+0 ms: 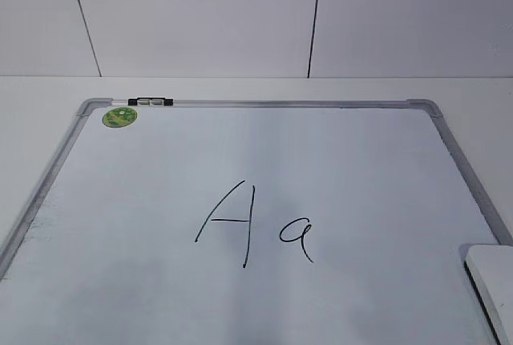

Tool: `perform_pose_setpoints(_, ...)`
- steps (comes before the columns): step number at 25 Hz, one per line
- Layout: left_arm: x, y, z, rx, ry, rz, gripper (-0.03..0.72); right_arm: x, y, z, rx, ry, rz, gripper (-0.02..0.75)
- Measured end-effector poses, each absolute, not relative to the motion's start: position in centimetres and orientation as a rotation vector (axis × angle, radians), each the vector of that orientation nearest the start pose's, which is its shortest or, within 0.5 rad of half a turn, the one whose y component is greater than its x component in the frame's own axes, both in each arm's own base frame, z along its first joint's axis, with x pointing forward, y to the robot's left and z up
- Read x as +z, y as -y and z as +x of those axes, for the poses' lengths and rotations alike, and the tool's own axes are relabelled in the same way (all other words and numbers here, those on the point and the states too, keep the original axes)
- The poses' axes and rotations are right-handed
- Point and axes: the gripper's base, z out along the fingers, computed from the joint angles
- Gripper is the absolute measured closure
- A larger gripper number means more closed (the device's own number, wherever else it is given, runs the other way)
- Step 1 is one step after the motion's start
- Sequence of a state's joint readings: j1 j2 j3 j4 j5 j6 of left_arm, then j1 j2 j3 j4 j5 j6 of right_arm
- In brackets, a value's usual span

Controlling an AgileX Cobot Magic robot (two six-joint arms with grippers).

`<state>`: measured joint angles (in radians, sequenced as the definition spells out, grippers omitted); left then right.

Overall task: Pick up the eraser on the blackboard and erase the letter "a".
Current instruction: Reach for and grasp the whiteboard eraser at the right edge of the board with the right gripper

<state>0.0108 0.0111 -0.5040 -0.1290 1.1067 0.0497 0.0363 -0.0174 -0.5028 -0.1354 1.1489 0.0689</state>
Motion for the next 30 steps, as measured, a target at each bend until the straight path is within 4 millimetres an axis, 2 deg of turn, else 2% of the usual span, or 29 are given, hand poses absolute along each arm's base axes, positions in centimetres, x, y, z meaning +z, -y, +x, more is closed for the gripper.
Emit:
perform_pose_setpoints(19,27.53,1.05,-0.59,-0.119,-2.092,0.050,0.453,27.15,1.16,-1.18,-0.101,-2.105,0.050,0.146)
perform_pose_setpoints(20,27.53,1.05,-0.59,-0.118,-2.092,0.052,0.432,27.15,1.16,-1.18,-0.101,-2.105,0.050,0.146)
perform_pose_setpoints(30,27.53,1.05,-0.59,-0.118,-2.092,0.052,0.451,27.15,1.16,-1.18,-0.101,-2.105,0.050,0.146)
